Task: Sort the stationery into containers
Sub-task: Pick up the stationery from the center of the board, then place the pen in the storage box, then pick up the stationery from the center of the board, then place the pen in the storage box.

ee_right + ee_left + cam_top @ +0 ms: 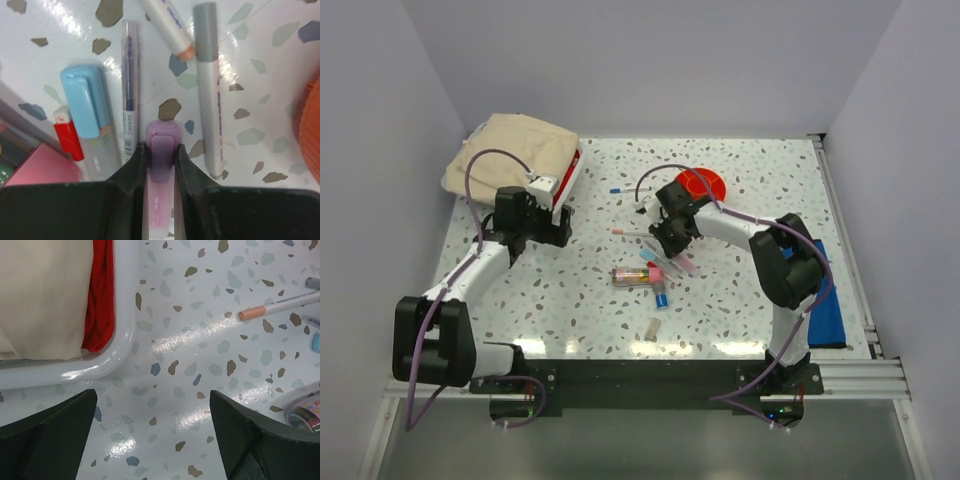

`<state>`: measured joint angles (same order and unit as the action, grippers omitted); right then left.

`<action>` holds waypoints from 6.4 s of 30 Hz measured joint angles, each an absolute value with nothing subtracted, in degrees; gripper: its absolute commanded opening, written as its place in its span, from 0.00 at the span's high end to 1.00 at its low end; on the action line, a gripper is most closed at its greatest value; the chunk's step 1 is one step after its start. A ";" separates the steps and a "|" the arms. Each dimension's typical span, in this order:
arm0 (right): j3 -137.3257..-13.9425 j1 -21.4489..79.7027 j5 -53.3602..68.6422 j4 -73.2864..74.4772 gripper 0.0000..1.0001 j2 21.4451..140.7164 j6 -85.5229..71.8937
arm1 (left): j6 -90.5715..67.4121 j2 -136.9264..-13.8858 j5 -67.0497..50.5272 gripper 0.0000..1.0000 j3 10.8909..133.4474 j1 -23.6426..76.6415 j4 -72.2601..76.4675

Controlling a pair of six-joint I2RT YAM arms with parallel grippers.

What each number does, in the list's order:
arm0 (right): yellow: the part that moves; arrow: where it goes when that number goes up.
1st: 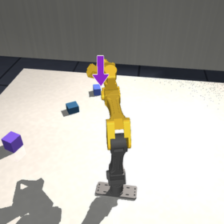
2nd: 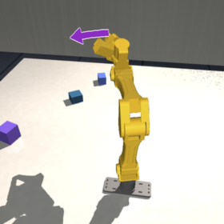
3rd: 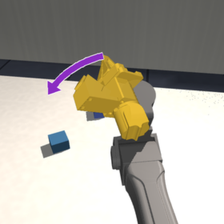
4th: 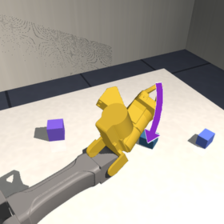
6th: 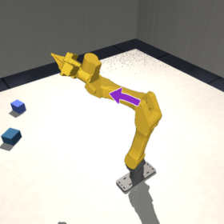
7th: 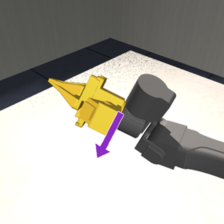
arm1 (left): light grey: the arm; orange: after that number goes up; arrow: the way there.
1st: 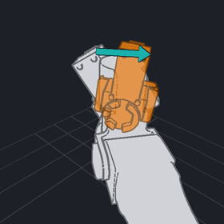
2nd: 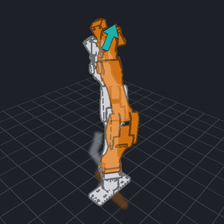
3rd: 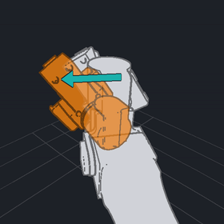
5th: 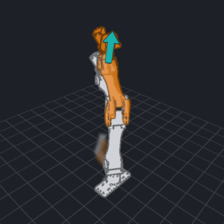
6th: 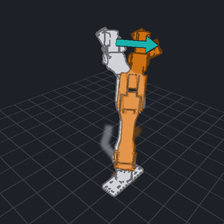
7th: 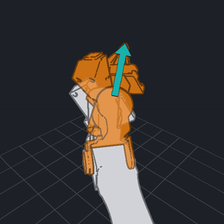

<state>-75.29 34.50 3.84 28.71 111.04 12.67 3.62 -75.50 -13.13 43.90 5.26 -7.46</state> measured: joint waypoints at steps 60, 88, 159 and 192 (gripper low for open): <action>-71.29 22.41 11.53 -28.84 1.00 108.99 7.73 | 9.65 -88.16 -9.72 0.00 58.98 11.40 -6.83; -76.82 31.68 33.65 18.79 0.48 102.41 22.61 | 7.38 -76.62 -8.36 0.00 54.30 10.52 -6.44; -84.33 37.78 10.00 31.03 0.92 116.40 20.78 | 3.68 -72.27 -12.32 0.00 46.30 4.14 -6.83; -96.92 21.69 15.88 4.73 0.93 110.52 9.58 | 4.16 -82.21 -14.22 0.00 55.42 4.27 -4.64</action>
